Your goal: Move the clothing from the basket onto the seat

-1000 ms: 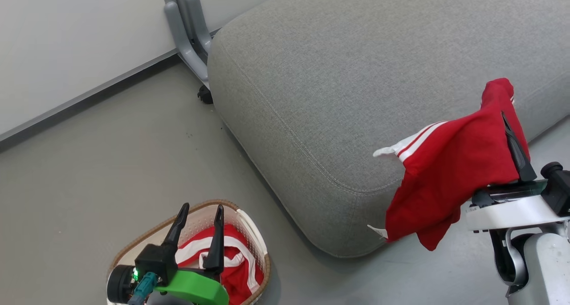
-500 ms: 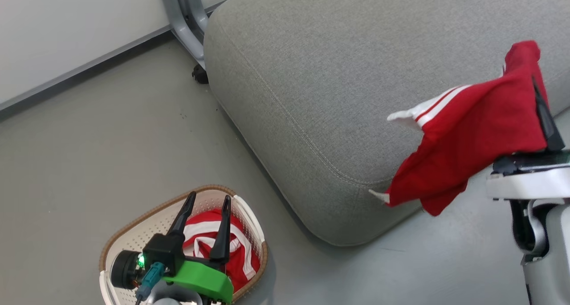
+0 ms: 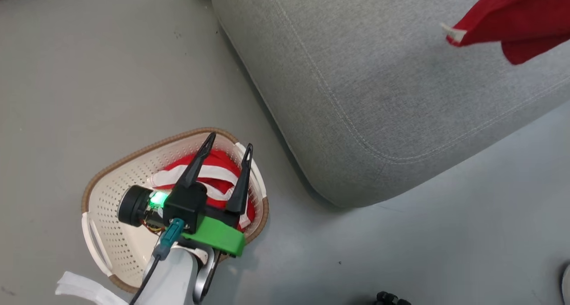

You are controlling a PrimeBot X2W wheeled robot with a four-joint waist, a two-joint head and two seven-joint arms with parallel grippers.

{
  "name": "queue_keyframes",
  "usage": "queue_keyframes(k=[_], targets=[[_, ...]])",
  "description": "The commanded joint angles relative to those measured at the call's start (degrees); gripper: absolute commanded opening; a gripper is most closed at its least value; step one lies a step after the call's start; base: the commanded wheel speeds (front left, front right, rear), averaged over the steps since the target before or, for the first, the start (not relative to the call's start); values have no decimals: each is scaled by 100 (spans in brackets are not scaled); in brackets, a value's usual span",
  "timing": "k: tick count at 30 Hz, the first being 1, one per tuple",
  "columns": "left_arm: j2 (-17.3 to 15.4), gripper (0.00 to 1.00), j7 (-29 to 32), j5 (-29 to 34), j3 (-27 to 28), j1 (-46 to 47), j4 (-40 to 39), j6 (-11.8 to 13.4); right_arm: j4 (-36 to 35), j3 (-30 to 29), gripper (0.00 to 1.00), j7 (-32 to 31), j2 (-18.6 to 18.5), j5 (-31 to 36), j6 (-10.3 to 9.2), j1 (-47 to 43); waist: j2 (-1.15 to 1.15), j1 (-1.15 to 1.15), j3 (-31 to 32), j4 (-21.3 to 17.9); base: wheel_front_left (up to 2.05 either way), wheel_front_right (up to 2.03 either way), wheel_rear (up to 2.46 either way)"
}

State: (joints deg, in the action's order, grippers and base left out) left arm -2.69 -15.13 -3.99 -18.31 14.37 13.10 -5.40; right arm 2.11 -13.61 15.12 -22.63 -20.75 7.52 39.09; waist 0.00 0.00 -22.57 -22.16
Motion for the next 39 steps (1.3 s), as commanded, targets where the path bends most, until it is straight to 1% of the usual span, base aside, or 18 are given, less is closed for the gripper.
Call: queue_keyframes(k=[1, 4, 7, 8, 11, 17, 22, 26, 29, 32, 34, 35, 36, 37, 38, 39], targets=[[-37, 100, -3, 31, 33, 191, -33, -15, 102, -31, 0, 4, -85, -53, -6, 239, 0, 0, -775, 466, 0, 0, 0], [-34, 100, -2, 99, 26, 351, -94, -26, 411, -143, 0, 5, -303, -246, -7, 734, 0, 0, -1086, 646, 0, 0, 0], [-34, 100, -3, 163, -10, 462, -120, -43, 808, -148, 0, 4, -449, -434, -6, 1045, 0, 0, -1293, 840, 0, 0, 0], [-34, 100, -2, 176, -50, 517, -152, -42, 971, -173, 0, 4, -551, -512, -6, 1147, 0, 0, -1372, 934, 0, 0, 0], [-33, 100, -2, 116, -108, 592, -244, 10, 1361, -129, 0, 6, -833, -461, -7, 1330, 0, 0, -1547, 1156, 0, 0, 0], [-31, 100, -2, 33, -256, 675, -335, 94, 2081, -135, 0, 5, -1051, -360, -6, 1571, 0, 0, -1825, 1520, 0, 0, 0], [-32, 100, -2, -77, -358, 699, -357, 184, 2752, 12, 0, 5, -998, -309, -6, 1587, 0, 0, -1957, 1697, 0, 0, 0], [-30, 100, -3, -213, -417, 668, -373, 267, 3268, 181, 0, 5, -938, -535, -6, 1744, 0, 0, -2015, 1742, 0, 0, 0], [-33, 100, -2, -216, -472, 641, -326, 290, 3514, 495, 0, 4, -856, -623, -6, 1747, 0, 0, -2035, 1749, 0, 0, 0], [-32, 100, -3, -229, -495, 649, -281, 291, 3827, 895, 0, 5, -924, -631, -7, 1684, 0, 0, -2008, 1746, 0, 0, 0], [-32, 100, -3, -242, -476, 673, -260, 289, 4041, 1114, 0, 5, -912, -755, -7, 1670, 0, 0, -1955, 1727, 0, 0, 0], [-33, 100, -3, -243, -468, 676, -245, 295, 4163, 1223, 26, 4, -916, -824, -7, 1653, 0, 0, -1919, 1715, 0, 0, 0], [-33, 100, -3, -246, -463, 672, -241, 299, 4221, 1309, 60, 5, -937, -856, -7, 1636, 0, 0, -1886, 1702, 0, 0, 0], [-32, 100, -3, -244, -460, 666, -234, 294, 4279, 1426, 100, 4, -937, -955, -7, 1624, 0, 0, -1843, 1687, 0, 0, 0], [-33, 100, -3, -240, -455, 657, -221, 286, 4382, 1514, 100, 4, -915, -1083, -7, 1601, 0, 0, -1798, 1674, 0, 0, 0], [-34, 100, -2, -223, -447, 640, -205, 274, 4415, 1601, 100, 4, -969, -1162, -6, 1618, 0, 0, -1744, 1657, 0, 0, 0]])
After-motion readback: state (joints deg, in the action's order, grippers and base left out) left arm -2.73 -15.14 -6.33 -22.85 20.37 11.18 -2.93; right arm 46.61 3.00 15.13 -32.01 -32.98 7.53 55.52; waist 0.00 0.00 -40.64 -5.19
